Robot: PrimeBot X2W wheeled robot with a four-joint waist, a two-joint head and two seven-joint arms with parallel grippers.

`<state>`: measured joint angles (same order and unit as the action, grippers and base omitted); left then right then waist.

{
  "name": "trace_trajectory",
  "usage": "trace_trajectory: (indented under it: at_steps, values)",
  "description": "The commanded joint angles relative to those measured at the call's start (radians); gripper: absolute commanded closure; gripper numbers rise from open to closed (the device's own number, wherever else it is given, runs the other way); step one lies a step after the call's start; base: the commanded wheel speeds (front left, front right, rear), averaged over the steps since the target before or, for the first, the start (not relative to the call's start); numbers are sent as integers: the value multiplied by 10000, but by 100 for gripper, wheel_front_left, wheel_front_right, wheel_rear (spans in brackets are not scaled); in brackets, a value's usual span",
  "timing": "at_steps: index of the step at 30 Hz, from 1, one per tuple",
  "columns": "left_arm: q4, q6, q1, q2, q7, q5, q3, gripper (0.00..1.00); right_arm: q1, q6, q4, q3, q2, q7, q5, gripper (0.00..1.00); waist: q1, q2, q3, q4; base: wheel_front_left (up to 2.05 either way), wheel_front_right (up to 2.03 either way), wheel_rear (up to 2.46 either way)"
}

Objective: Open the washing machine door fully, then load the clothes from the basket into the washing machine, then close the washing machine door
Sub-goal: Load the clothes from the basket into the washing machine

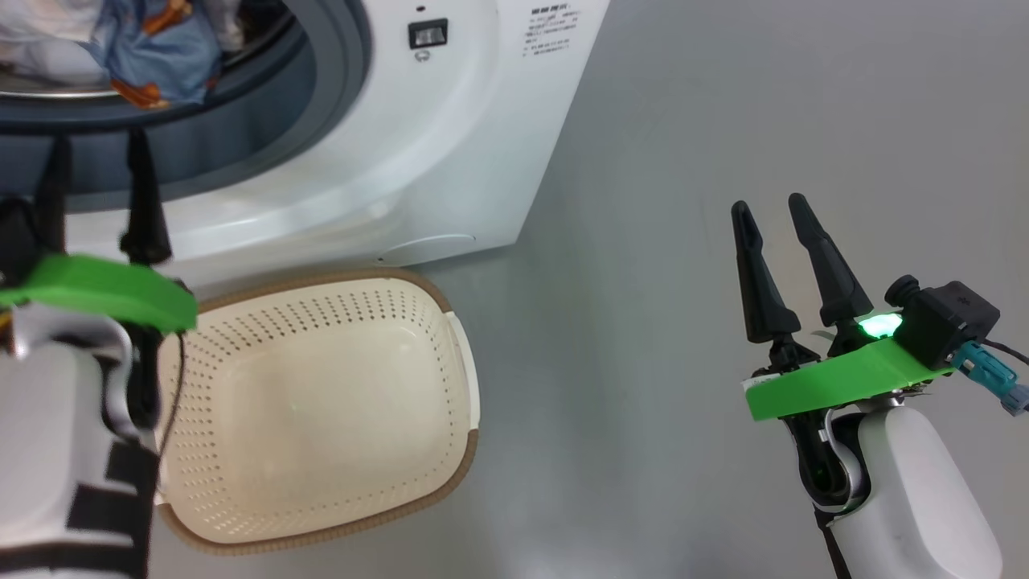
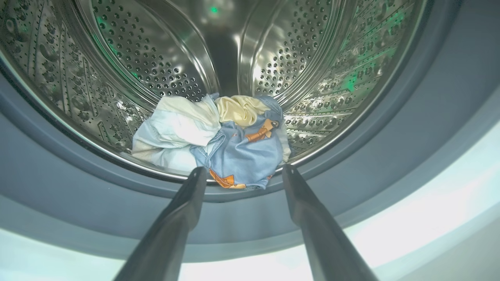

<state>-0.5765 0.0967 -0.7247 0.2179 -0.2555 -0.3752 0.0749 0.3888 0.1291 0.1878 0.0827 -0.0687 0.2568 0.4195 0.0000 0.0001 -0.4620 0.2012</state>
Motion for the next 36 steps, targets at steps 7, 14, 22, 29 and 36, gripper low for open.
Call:
trace_trajectory:
  at_steps: [7,14,22,29,36]
  values:
    - [2255,-233,2213,76,-62,152,-452,0,-414,16,-166,95,-204,49,-26,0,0,-1,755,-423,0,0,0]
    - [3905,-513,4081,-67,-62,63,-571,0,-710,16,-163,-52,-409,49,-36,0,0,-1,1298,-755,0,0,0]
    - [4807,-695,5209,-327,-53,2,-426,0,-910,16,-257,-33,-583,49,-65,0,0,-1,1676,-1076,0,0,0]
    - [4882,-769,5653,-577,-56,-68,-349,0,-1136,16,-161,83,-669,49,-28,0,0,-1,2268,-1219,0,0,0]
    - [4909,-851,6051,-797,-60,-111,-367,0,-1533,16,-44,165,-807,49,49,0,0,-1,2977,-1383,0,0,0]
